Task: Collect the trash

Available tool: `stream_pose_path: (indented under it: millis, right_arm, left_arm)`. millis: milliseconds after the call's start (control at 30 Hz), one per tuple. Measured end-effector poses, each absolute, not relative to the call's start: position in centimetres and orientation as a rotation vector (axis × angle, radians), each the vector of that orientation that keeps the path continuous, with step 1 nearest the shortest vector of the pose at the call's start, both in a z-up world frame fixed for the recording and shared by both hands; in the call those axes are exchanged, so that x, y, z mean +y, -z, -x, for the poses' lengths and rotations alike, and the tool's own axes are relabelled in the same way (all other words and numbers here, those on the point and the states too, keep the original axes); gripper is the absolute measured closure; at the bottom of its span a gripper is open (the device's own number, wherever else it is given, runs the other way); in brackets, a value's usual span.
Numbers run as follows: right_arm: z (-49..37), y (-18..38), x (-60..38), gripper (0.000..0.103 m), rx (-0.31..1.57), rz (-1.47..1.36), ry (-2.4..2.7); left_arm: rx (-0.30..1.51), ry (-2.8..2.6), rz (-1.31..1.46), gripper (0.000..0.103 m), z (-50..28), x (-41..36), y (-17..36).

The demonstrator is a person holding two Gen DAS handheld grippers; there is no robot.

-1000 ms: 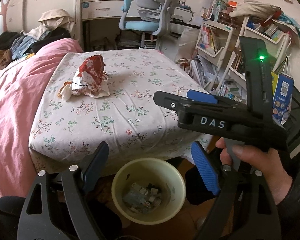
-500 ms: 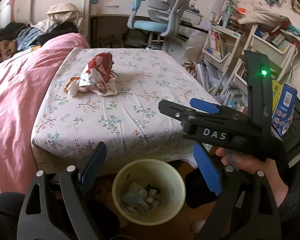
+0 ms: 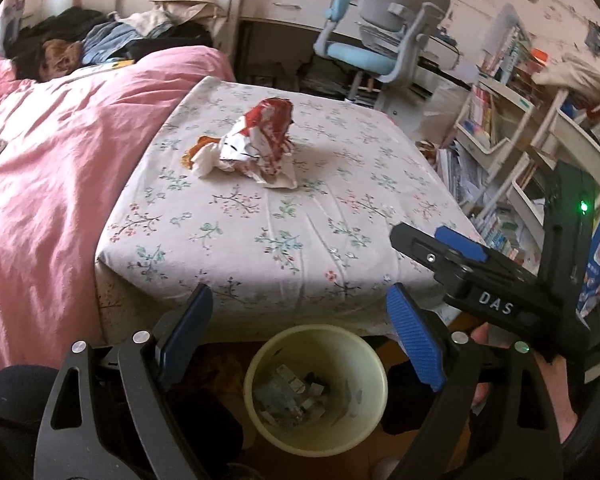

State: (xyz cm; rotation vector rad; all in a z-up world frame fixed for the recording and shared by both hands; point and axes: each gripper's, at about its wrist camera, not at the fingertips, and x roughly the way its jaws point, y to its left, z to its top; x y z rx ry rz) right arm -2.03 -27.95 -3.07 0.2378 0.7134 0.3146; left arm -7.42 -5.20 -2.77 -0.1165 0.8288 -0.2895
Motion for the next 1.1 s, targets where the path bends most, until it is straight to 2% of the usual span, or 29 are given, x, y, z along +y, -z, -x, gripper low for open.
stream_pose_path:
  millis: [1100]
  right_arm:
    - [1.5,3.7,-27.7,0.015,0.734,-0.251,-0.322]
  left_arm:
    - [0.837,0.290,0.152,0.018,7.0,-4.7,3.1]
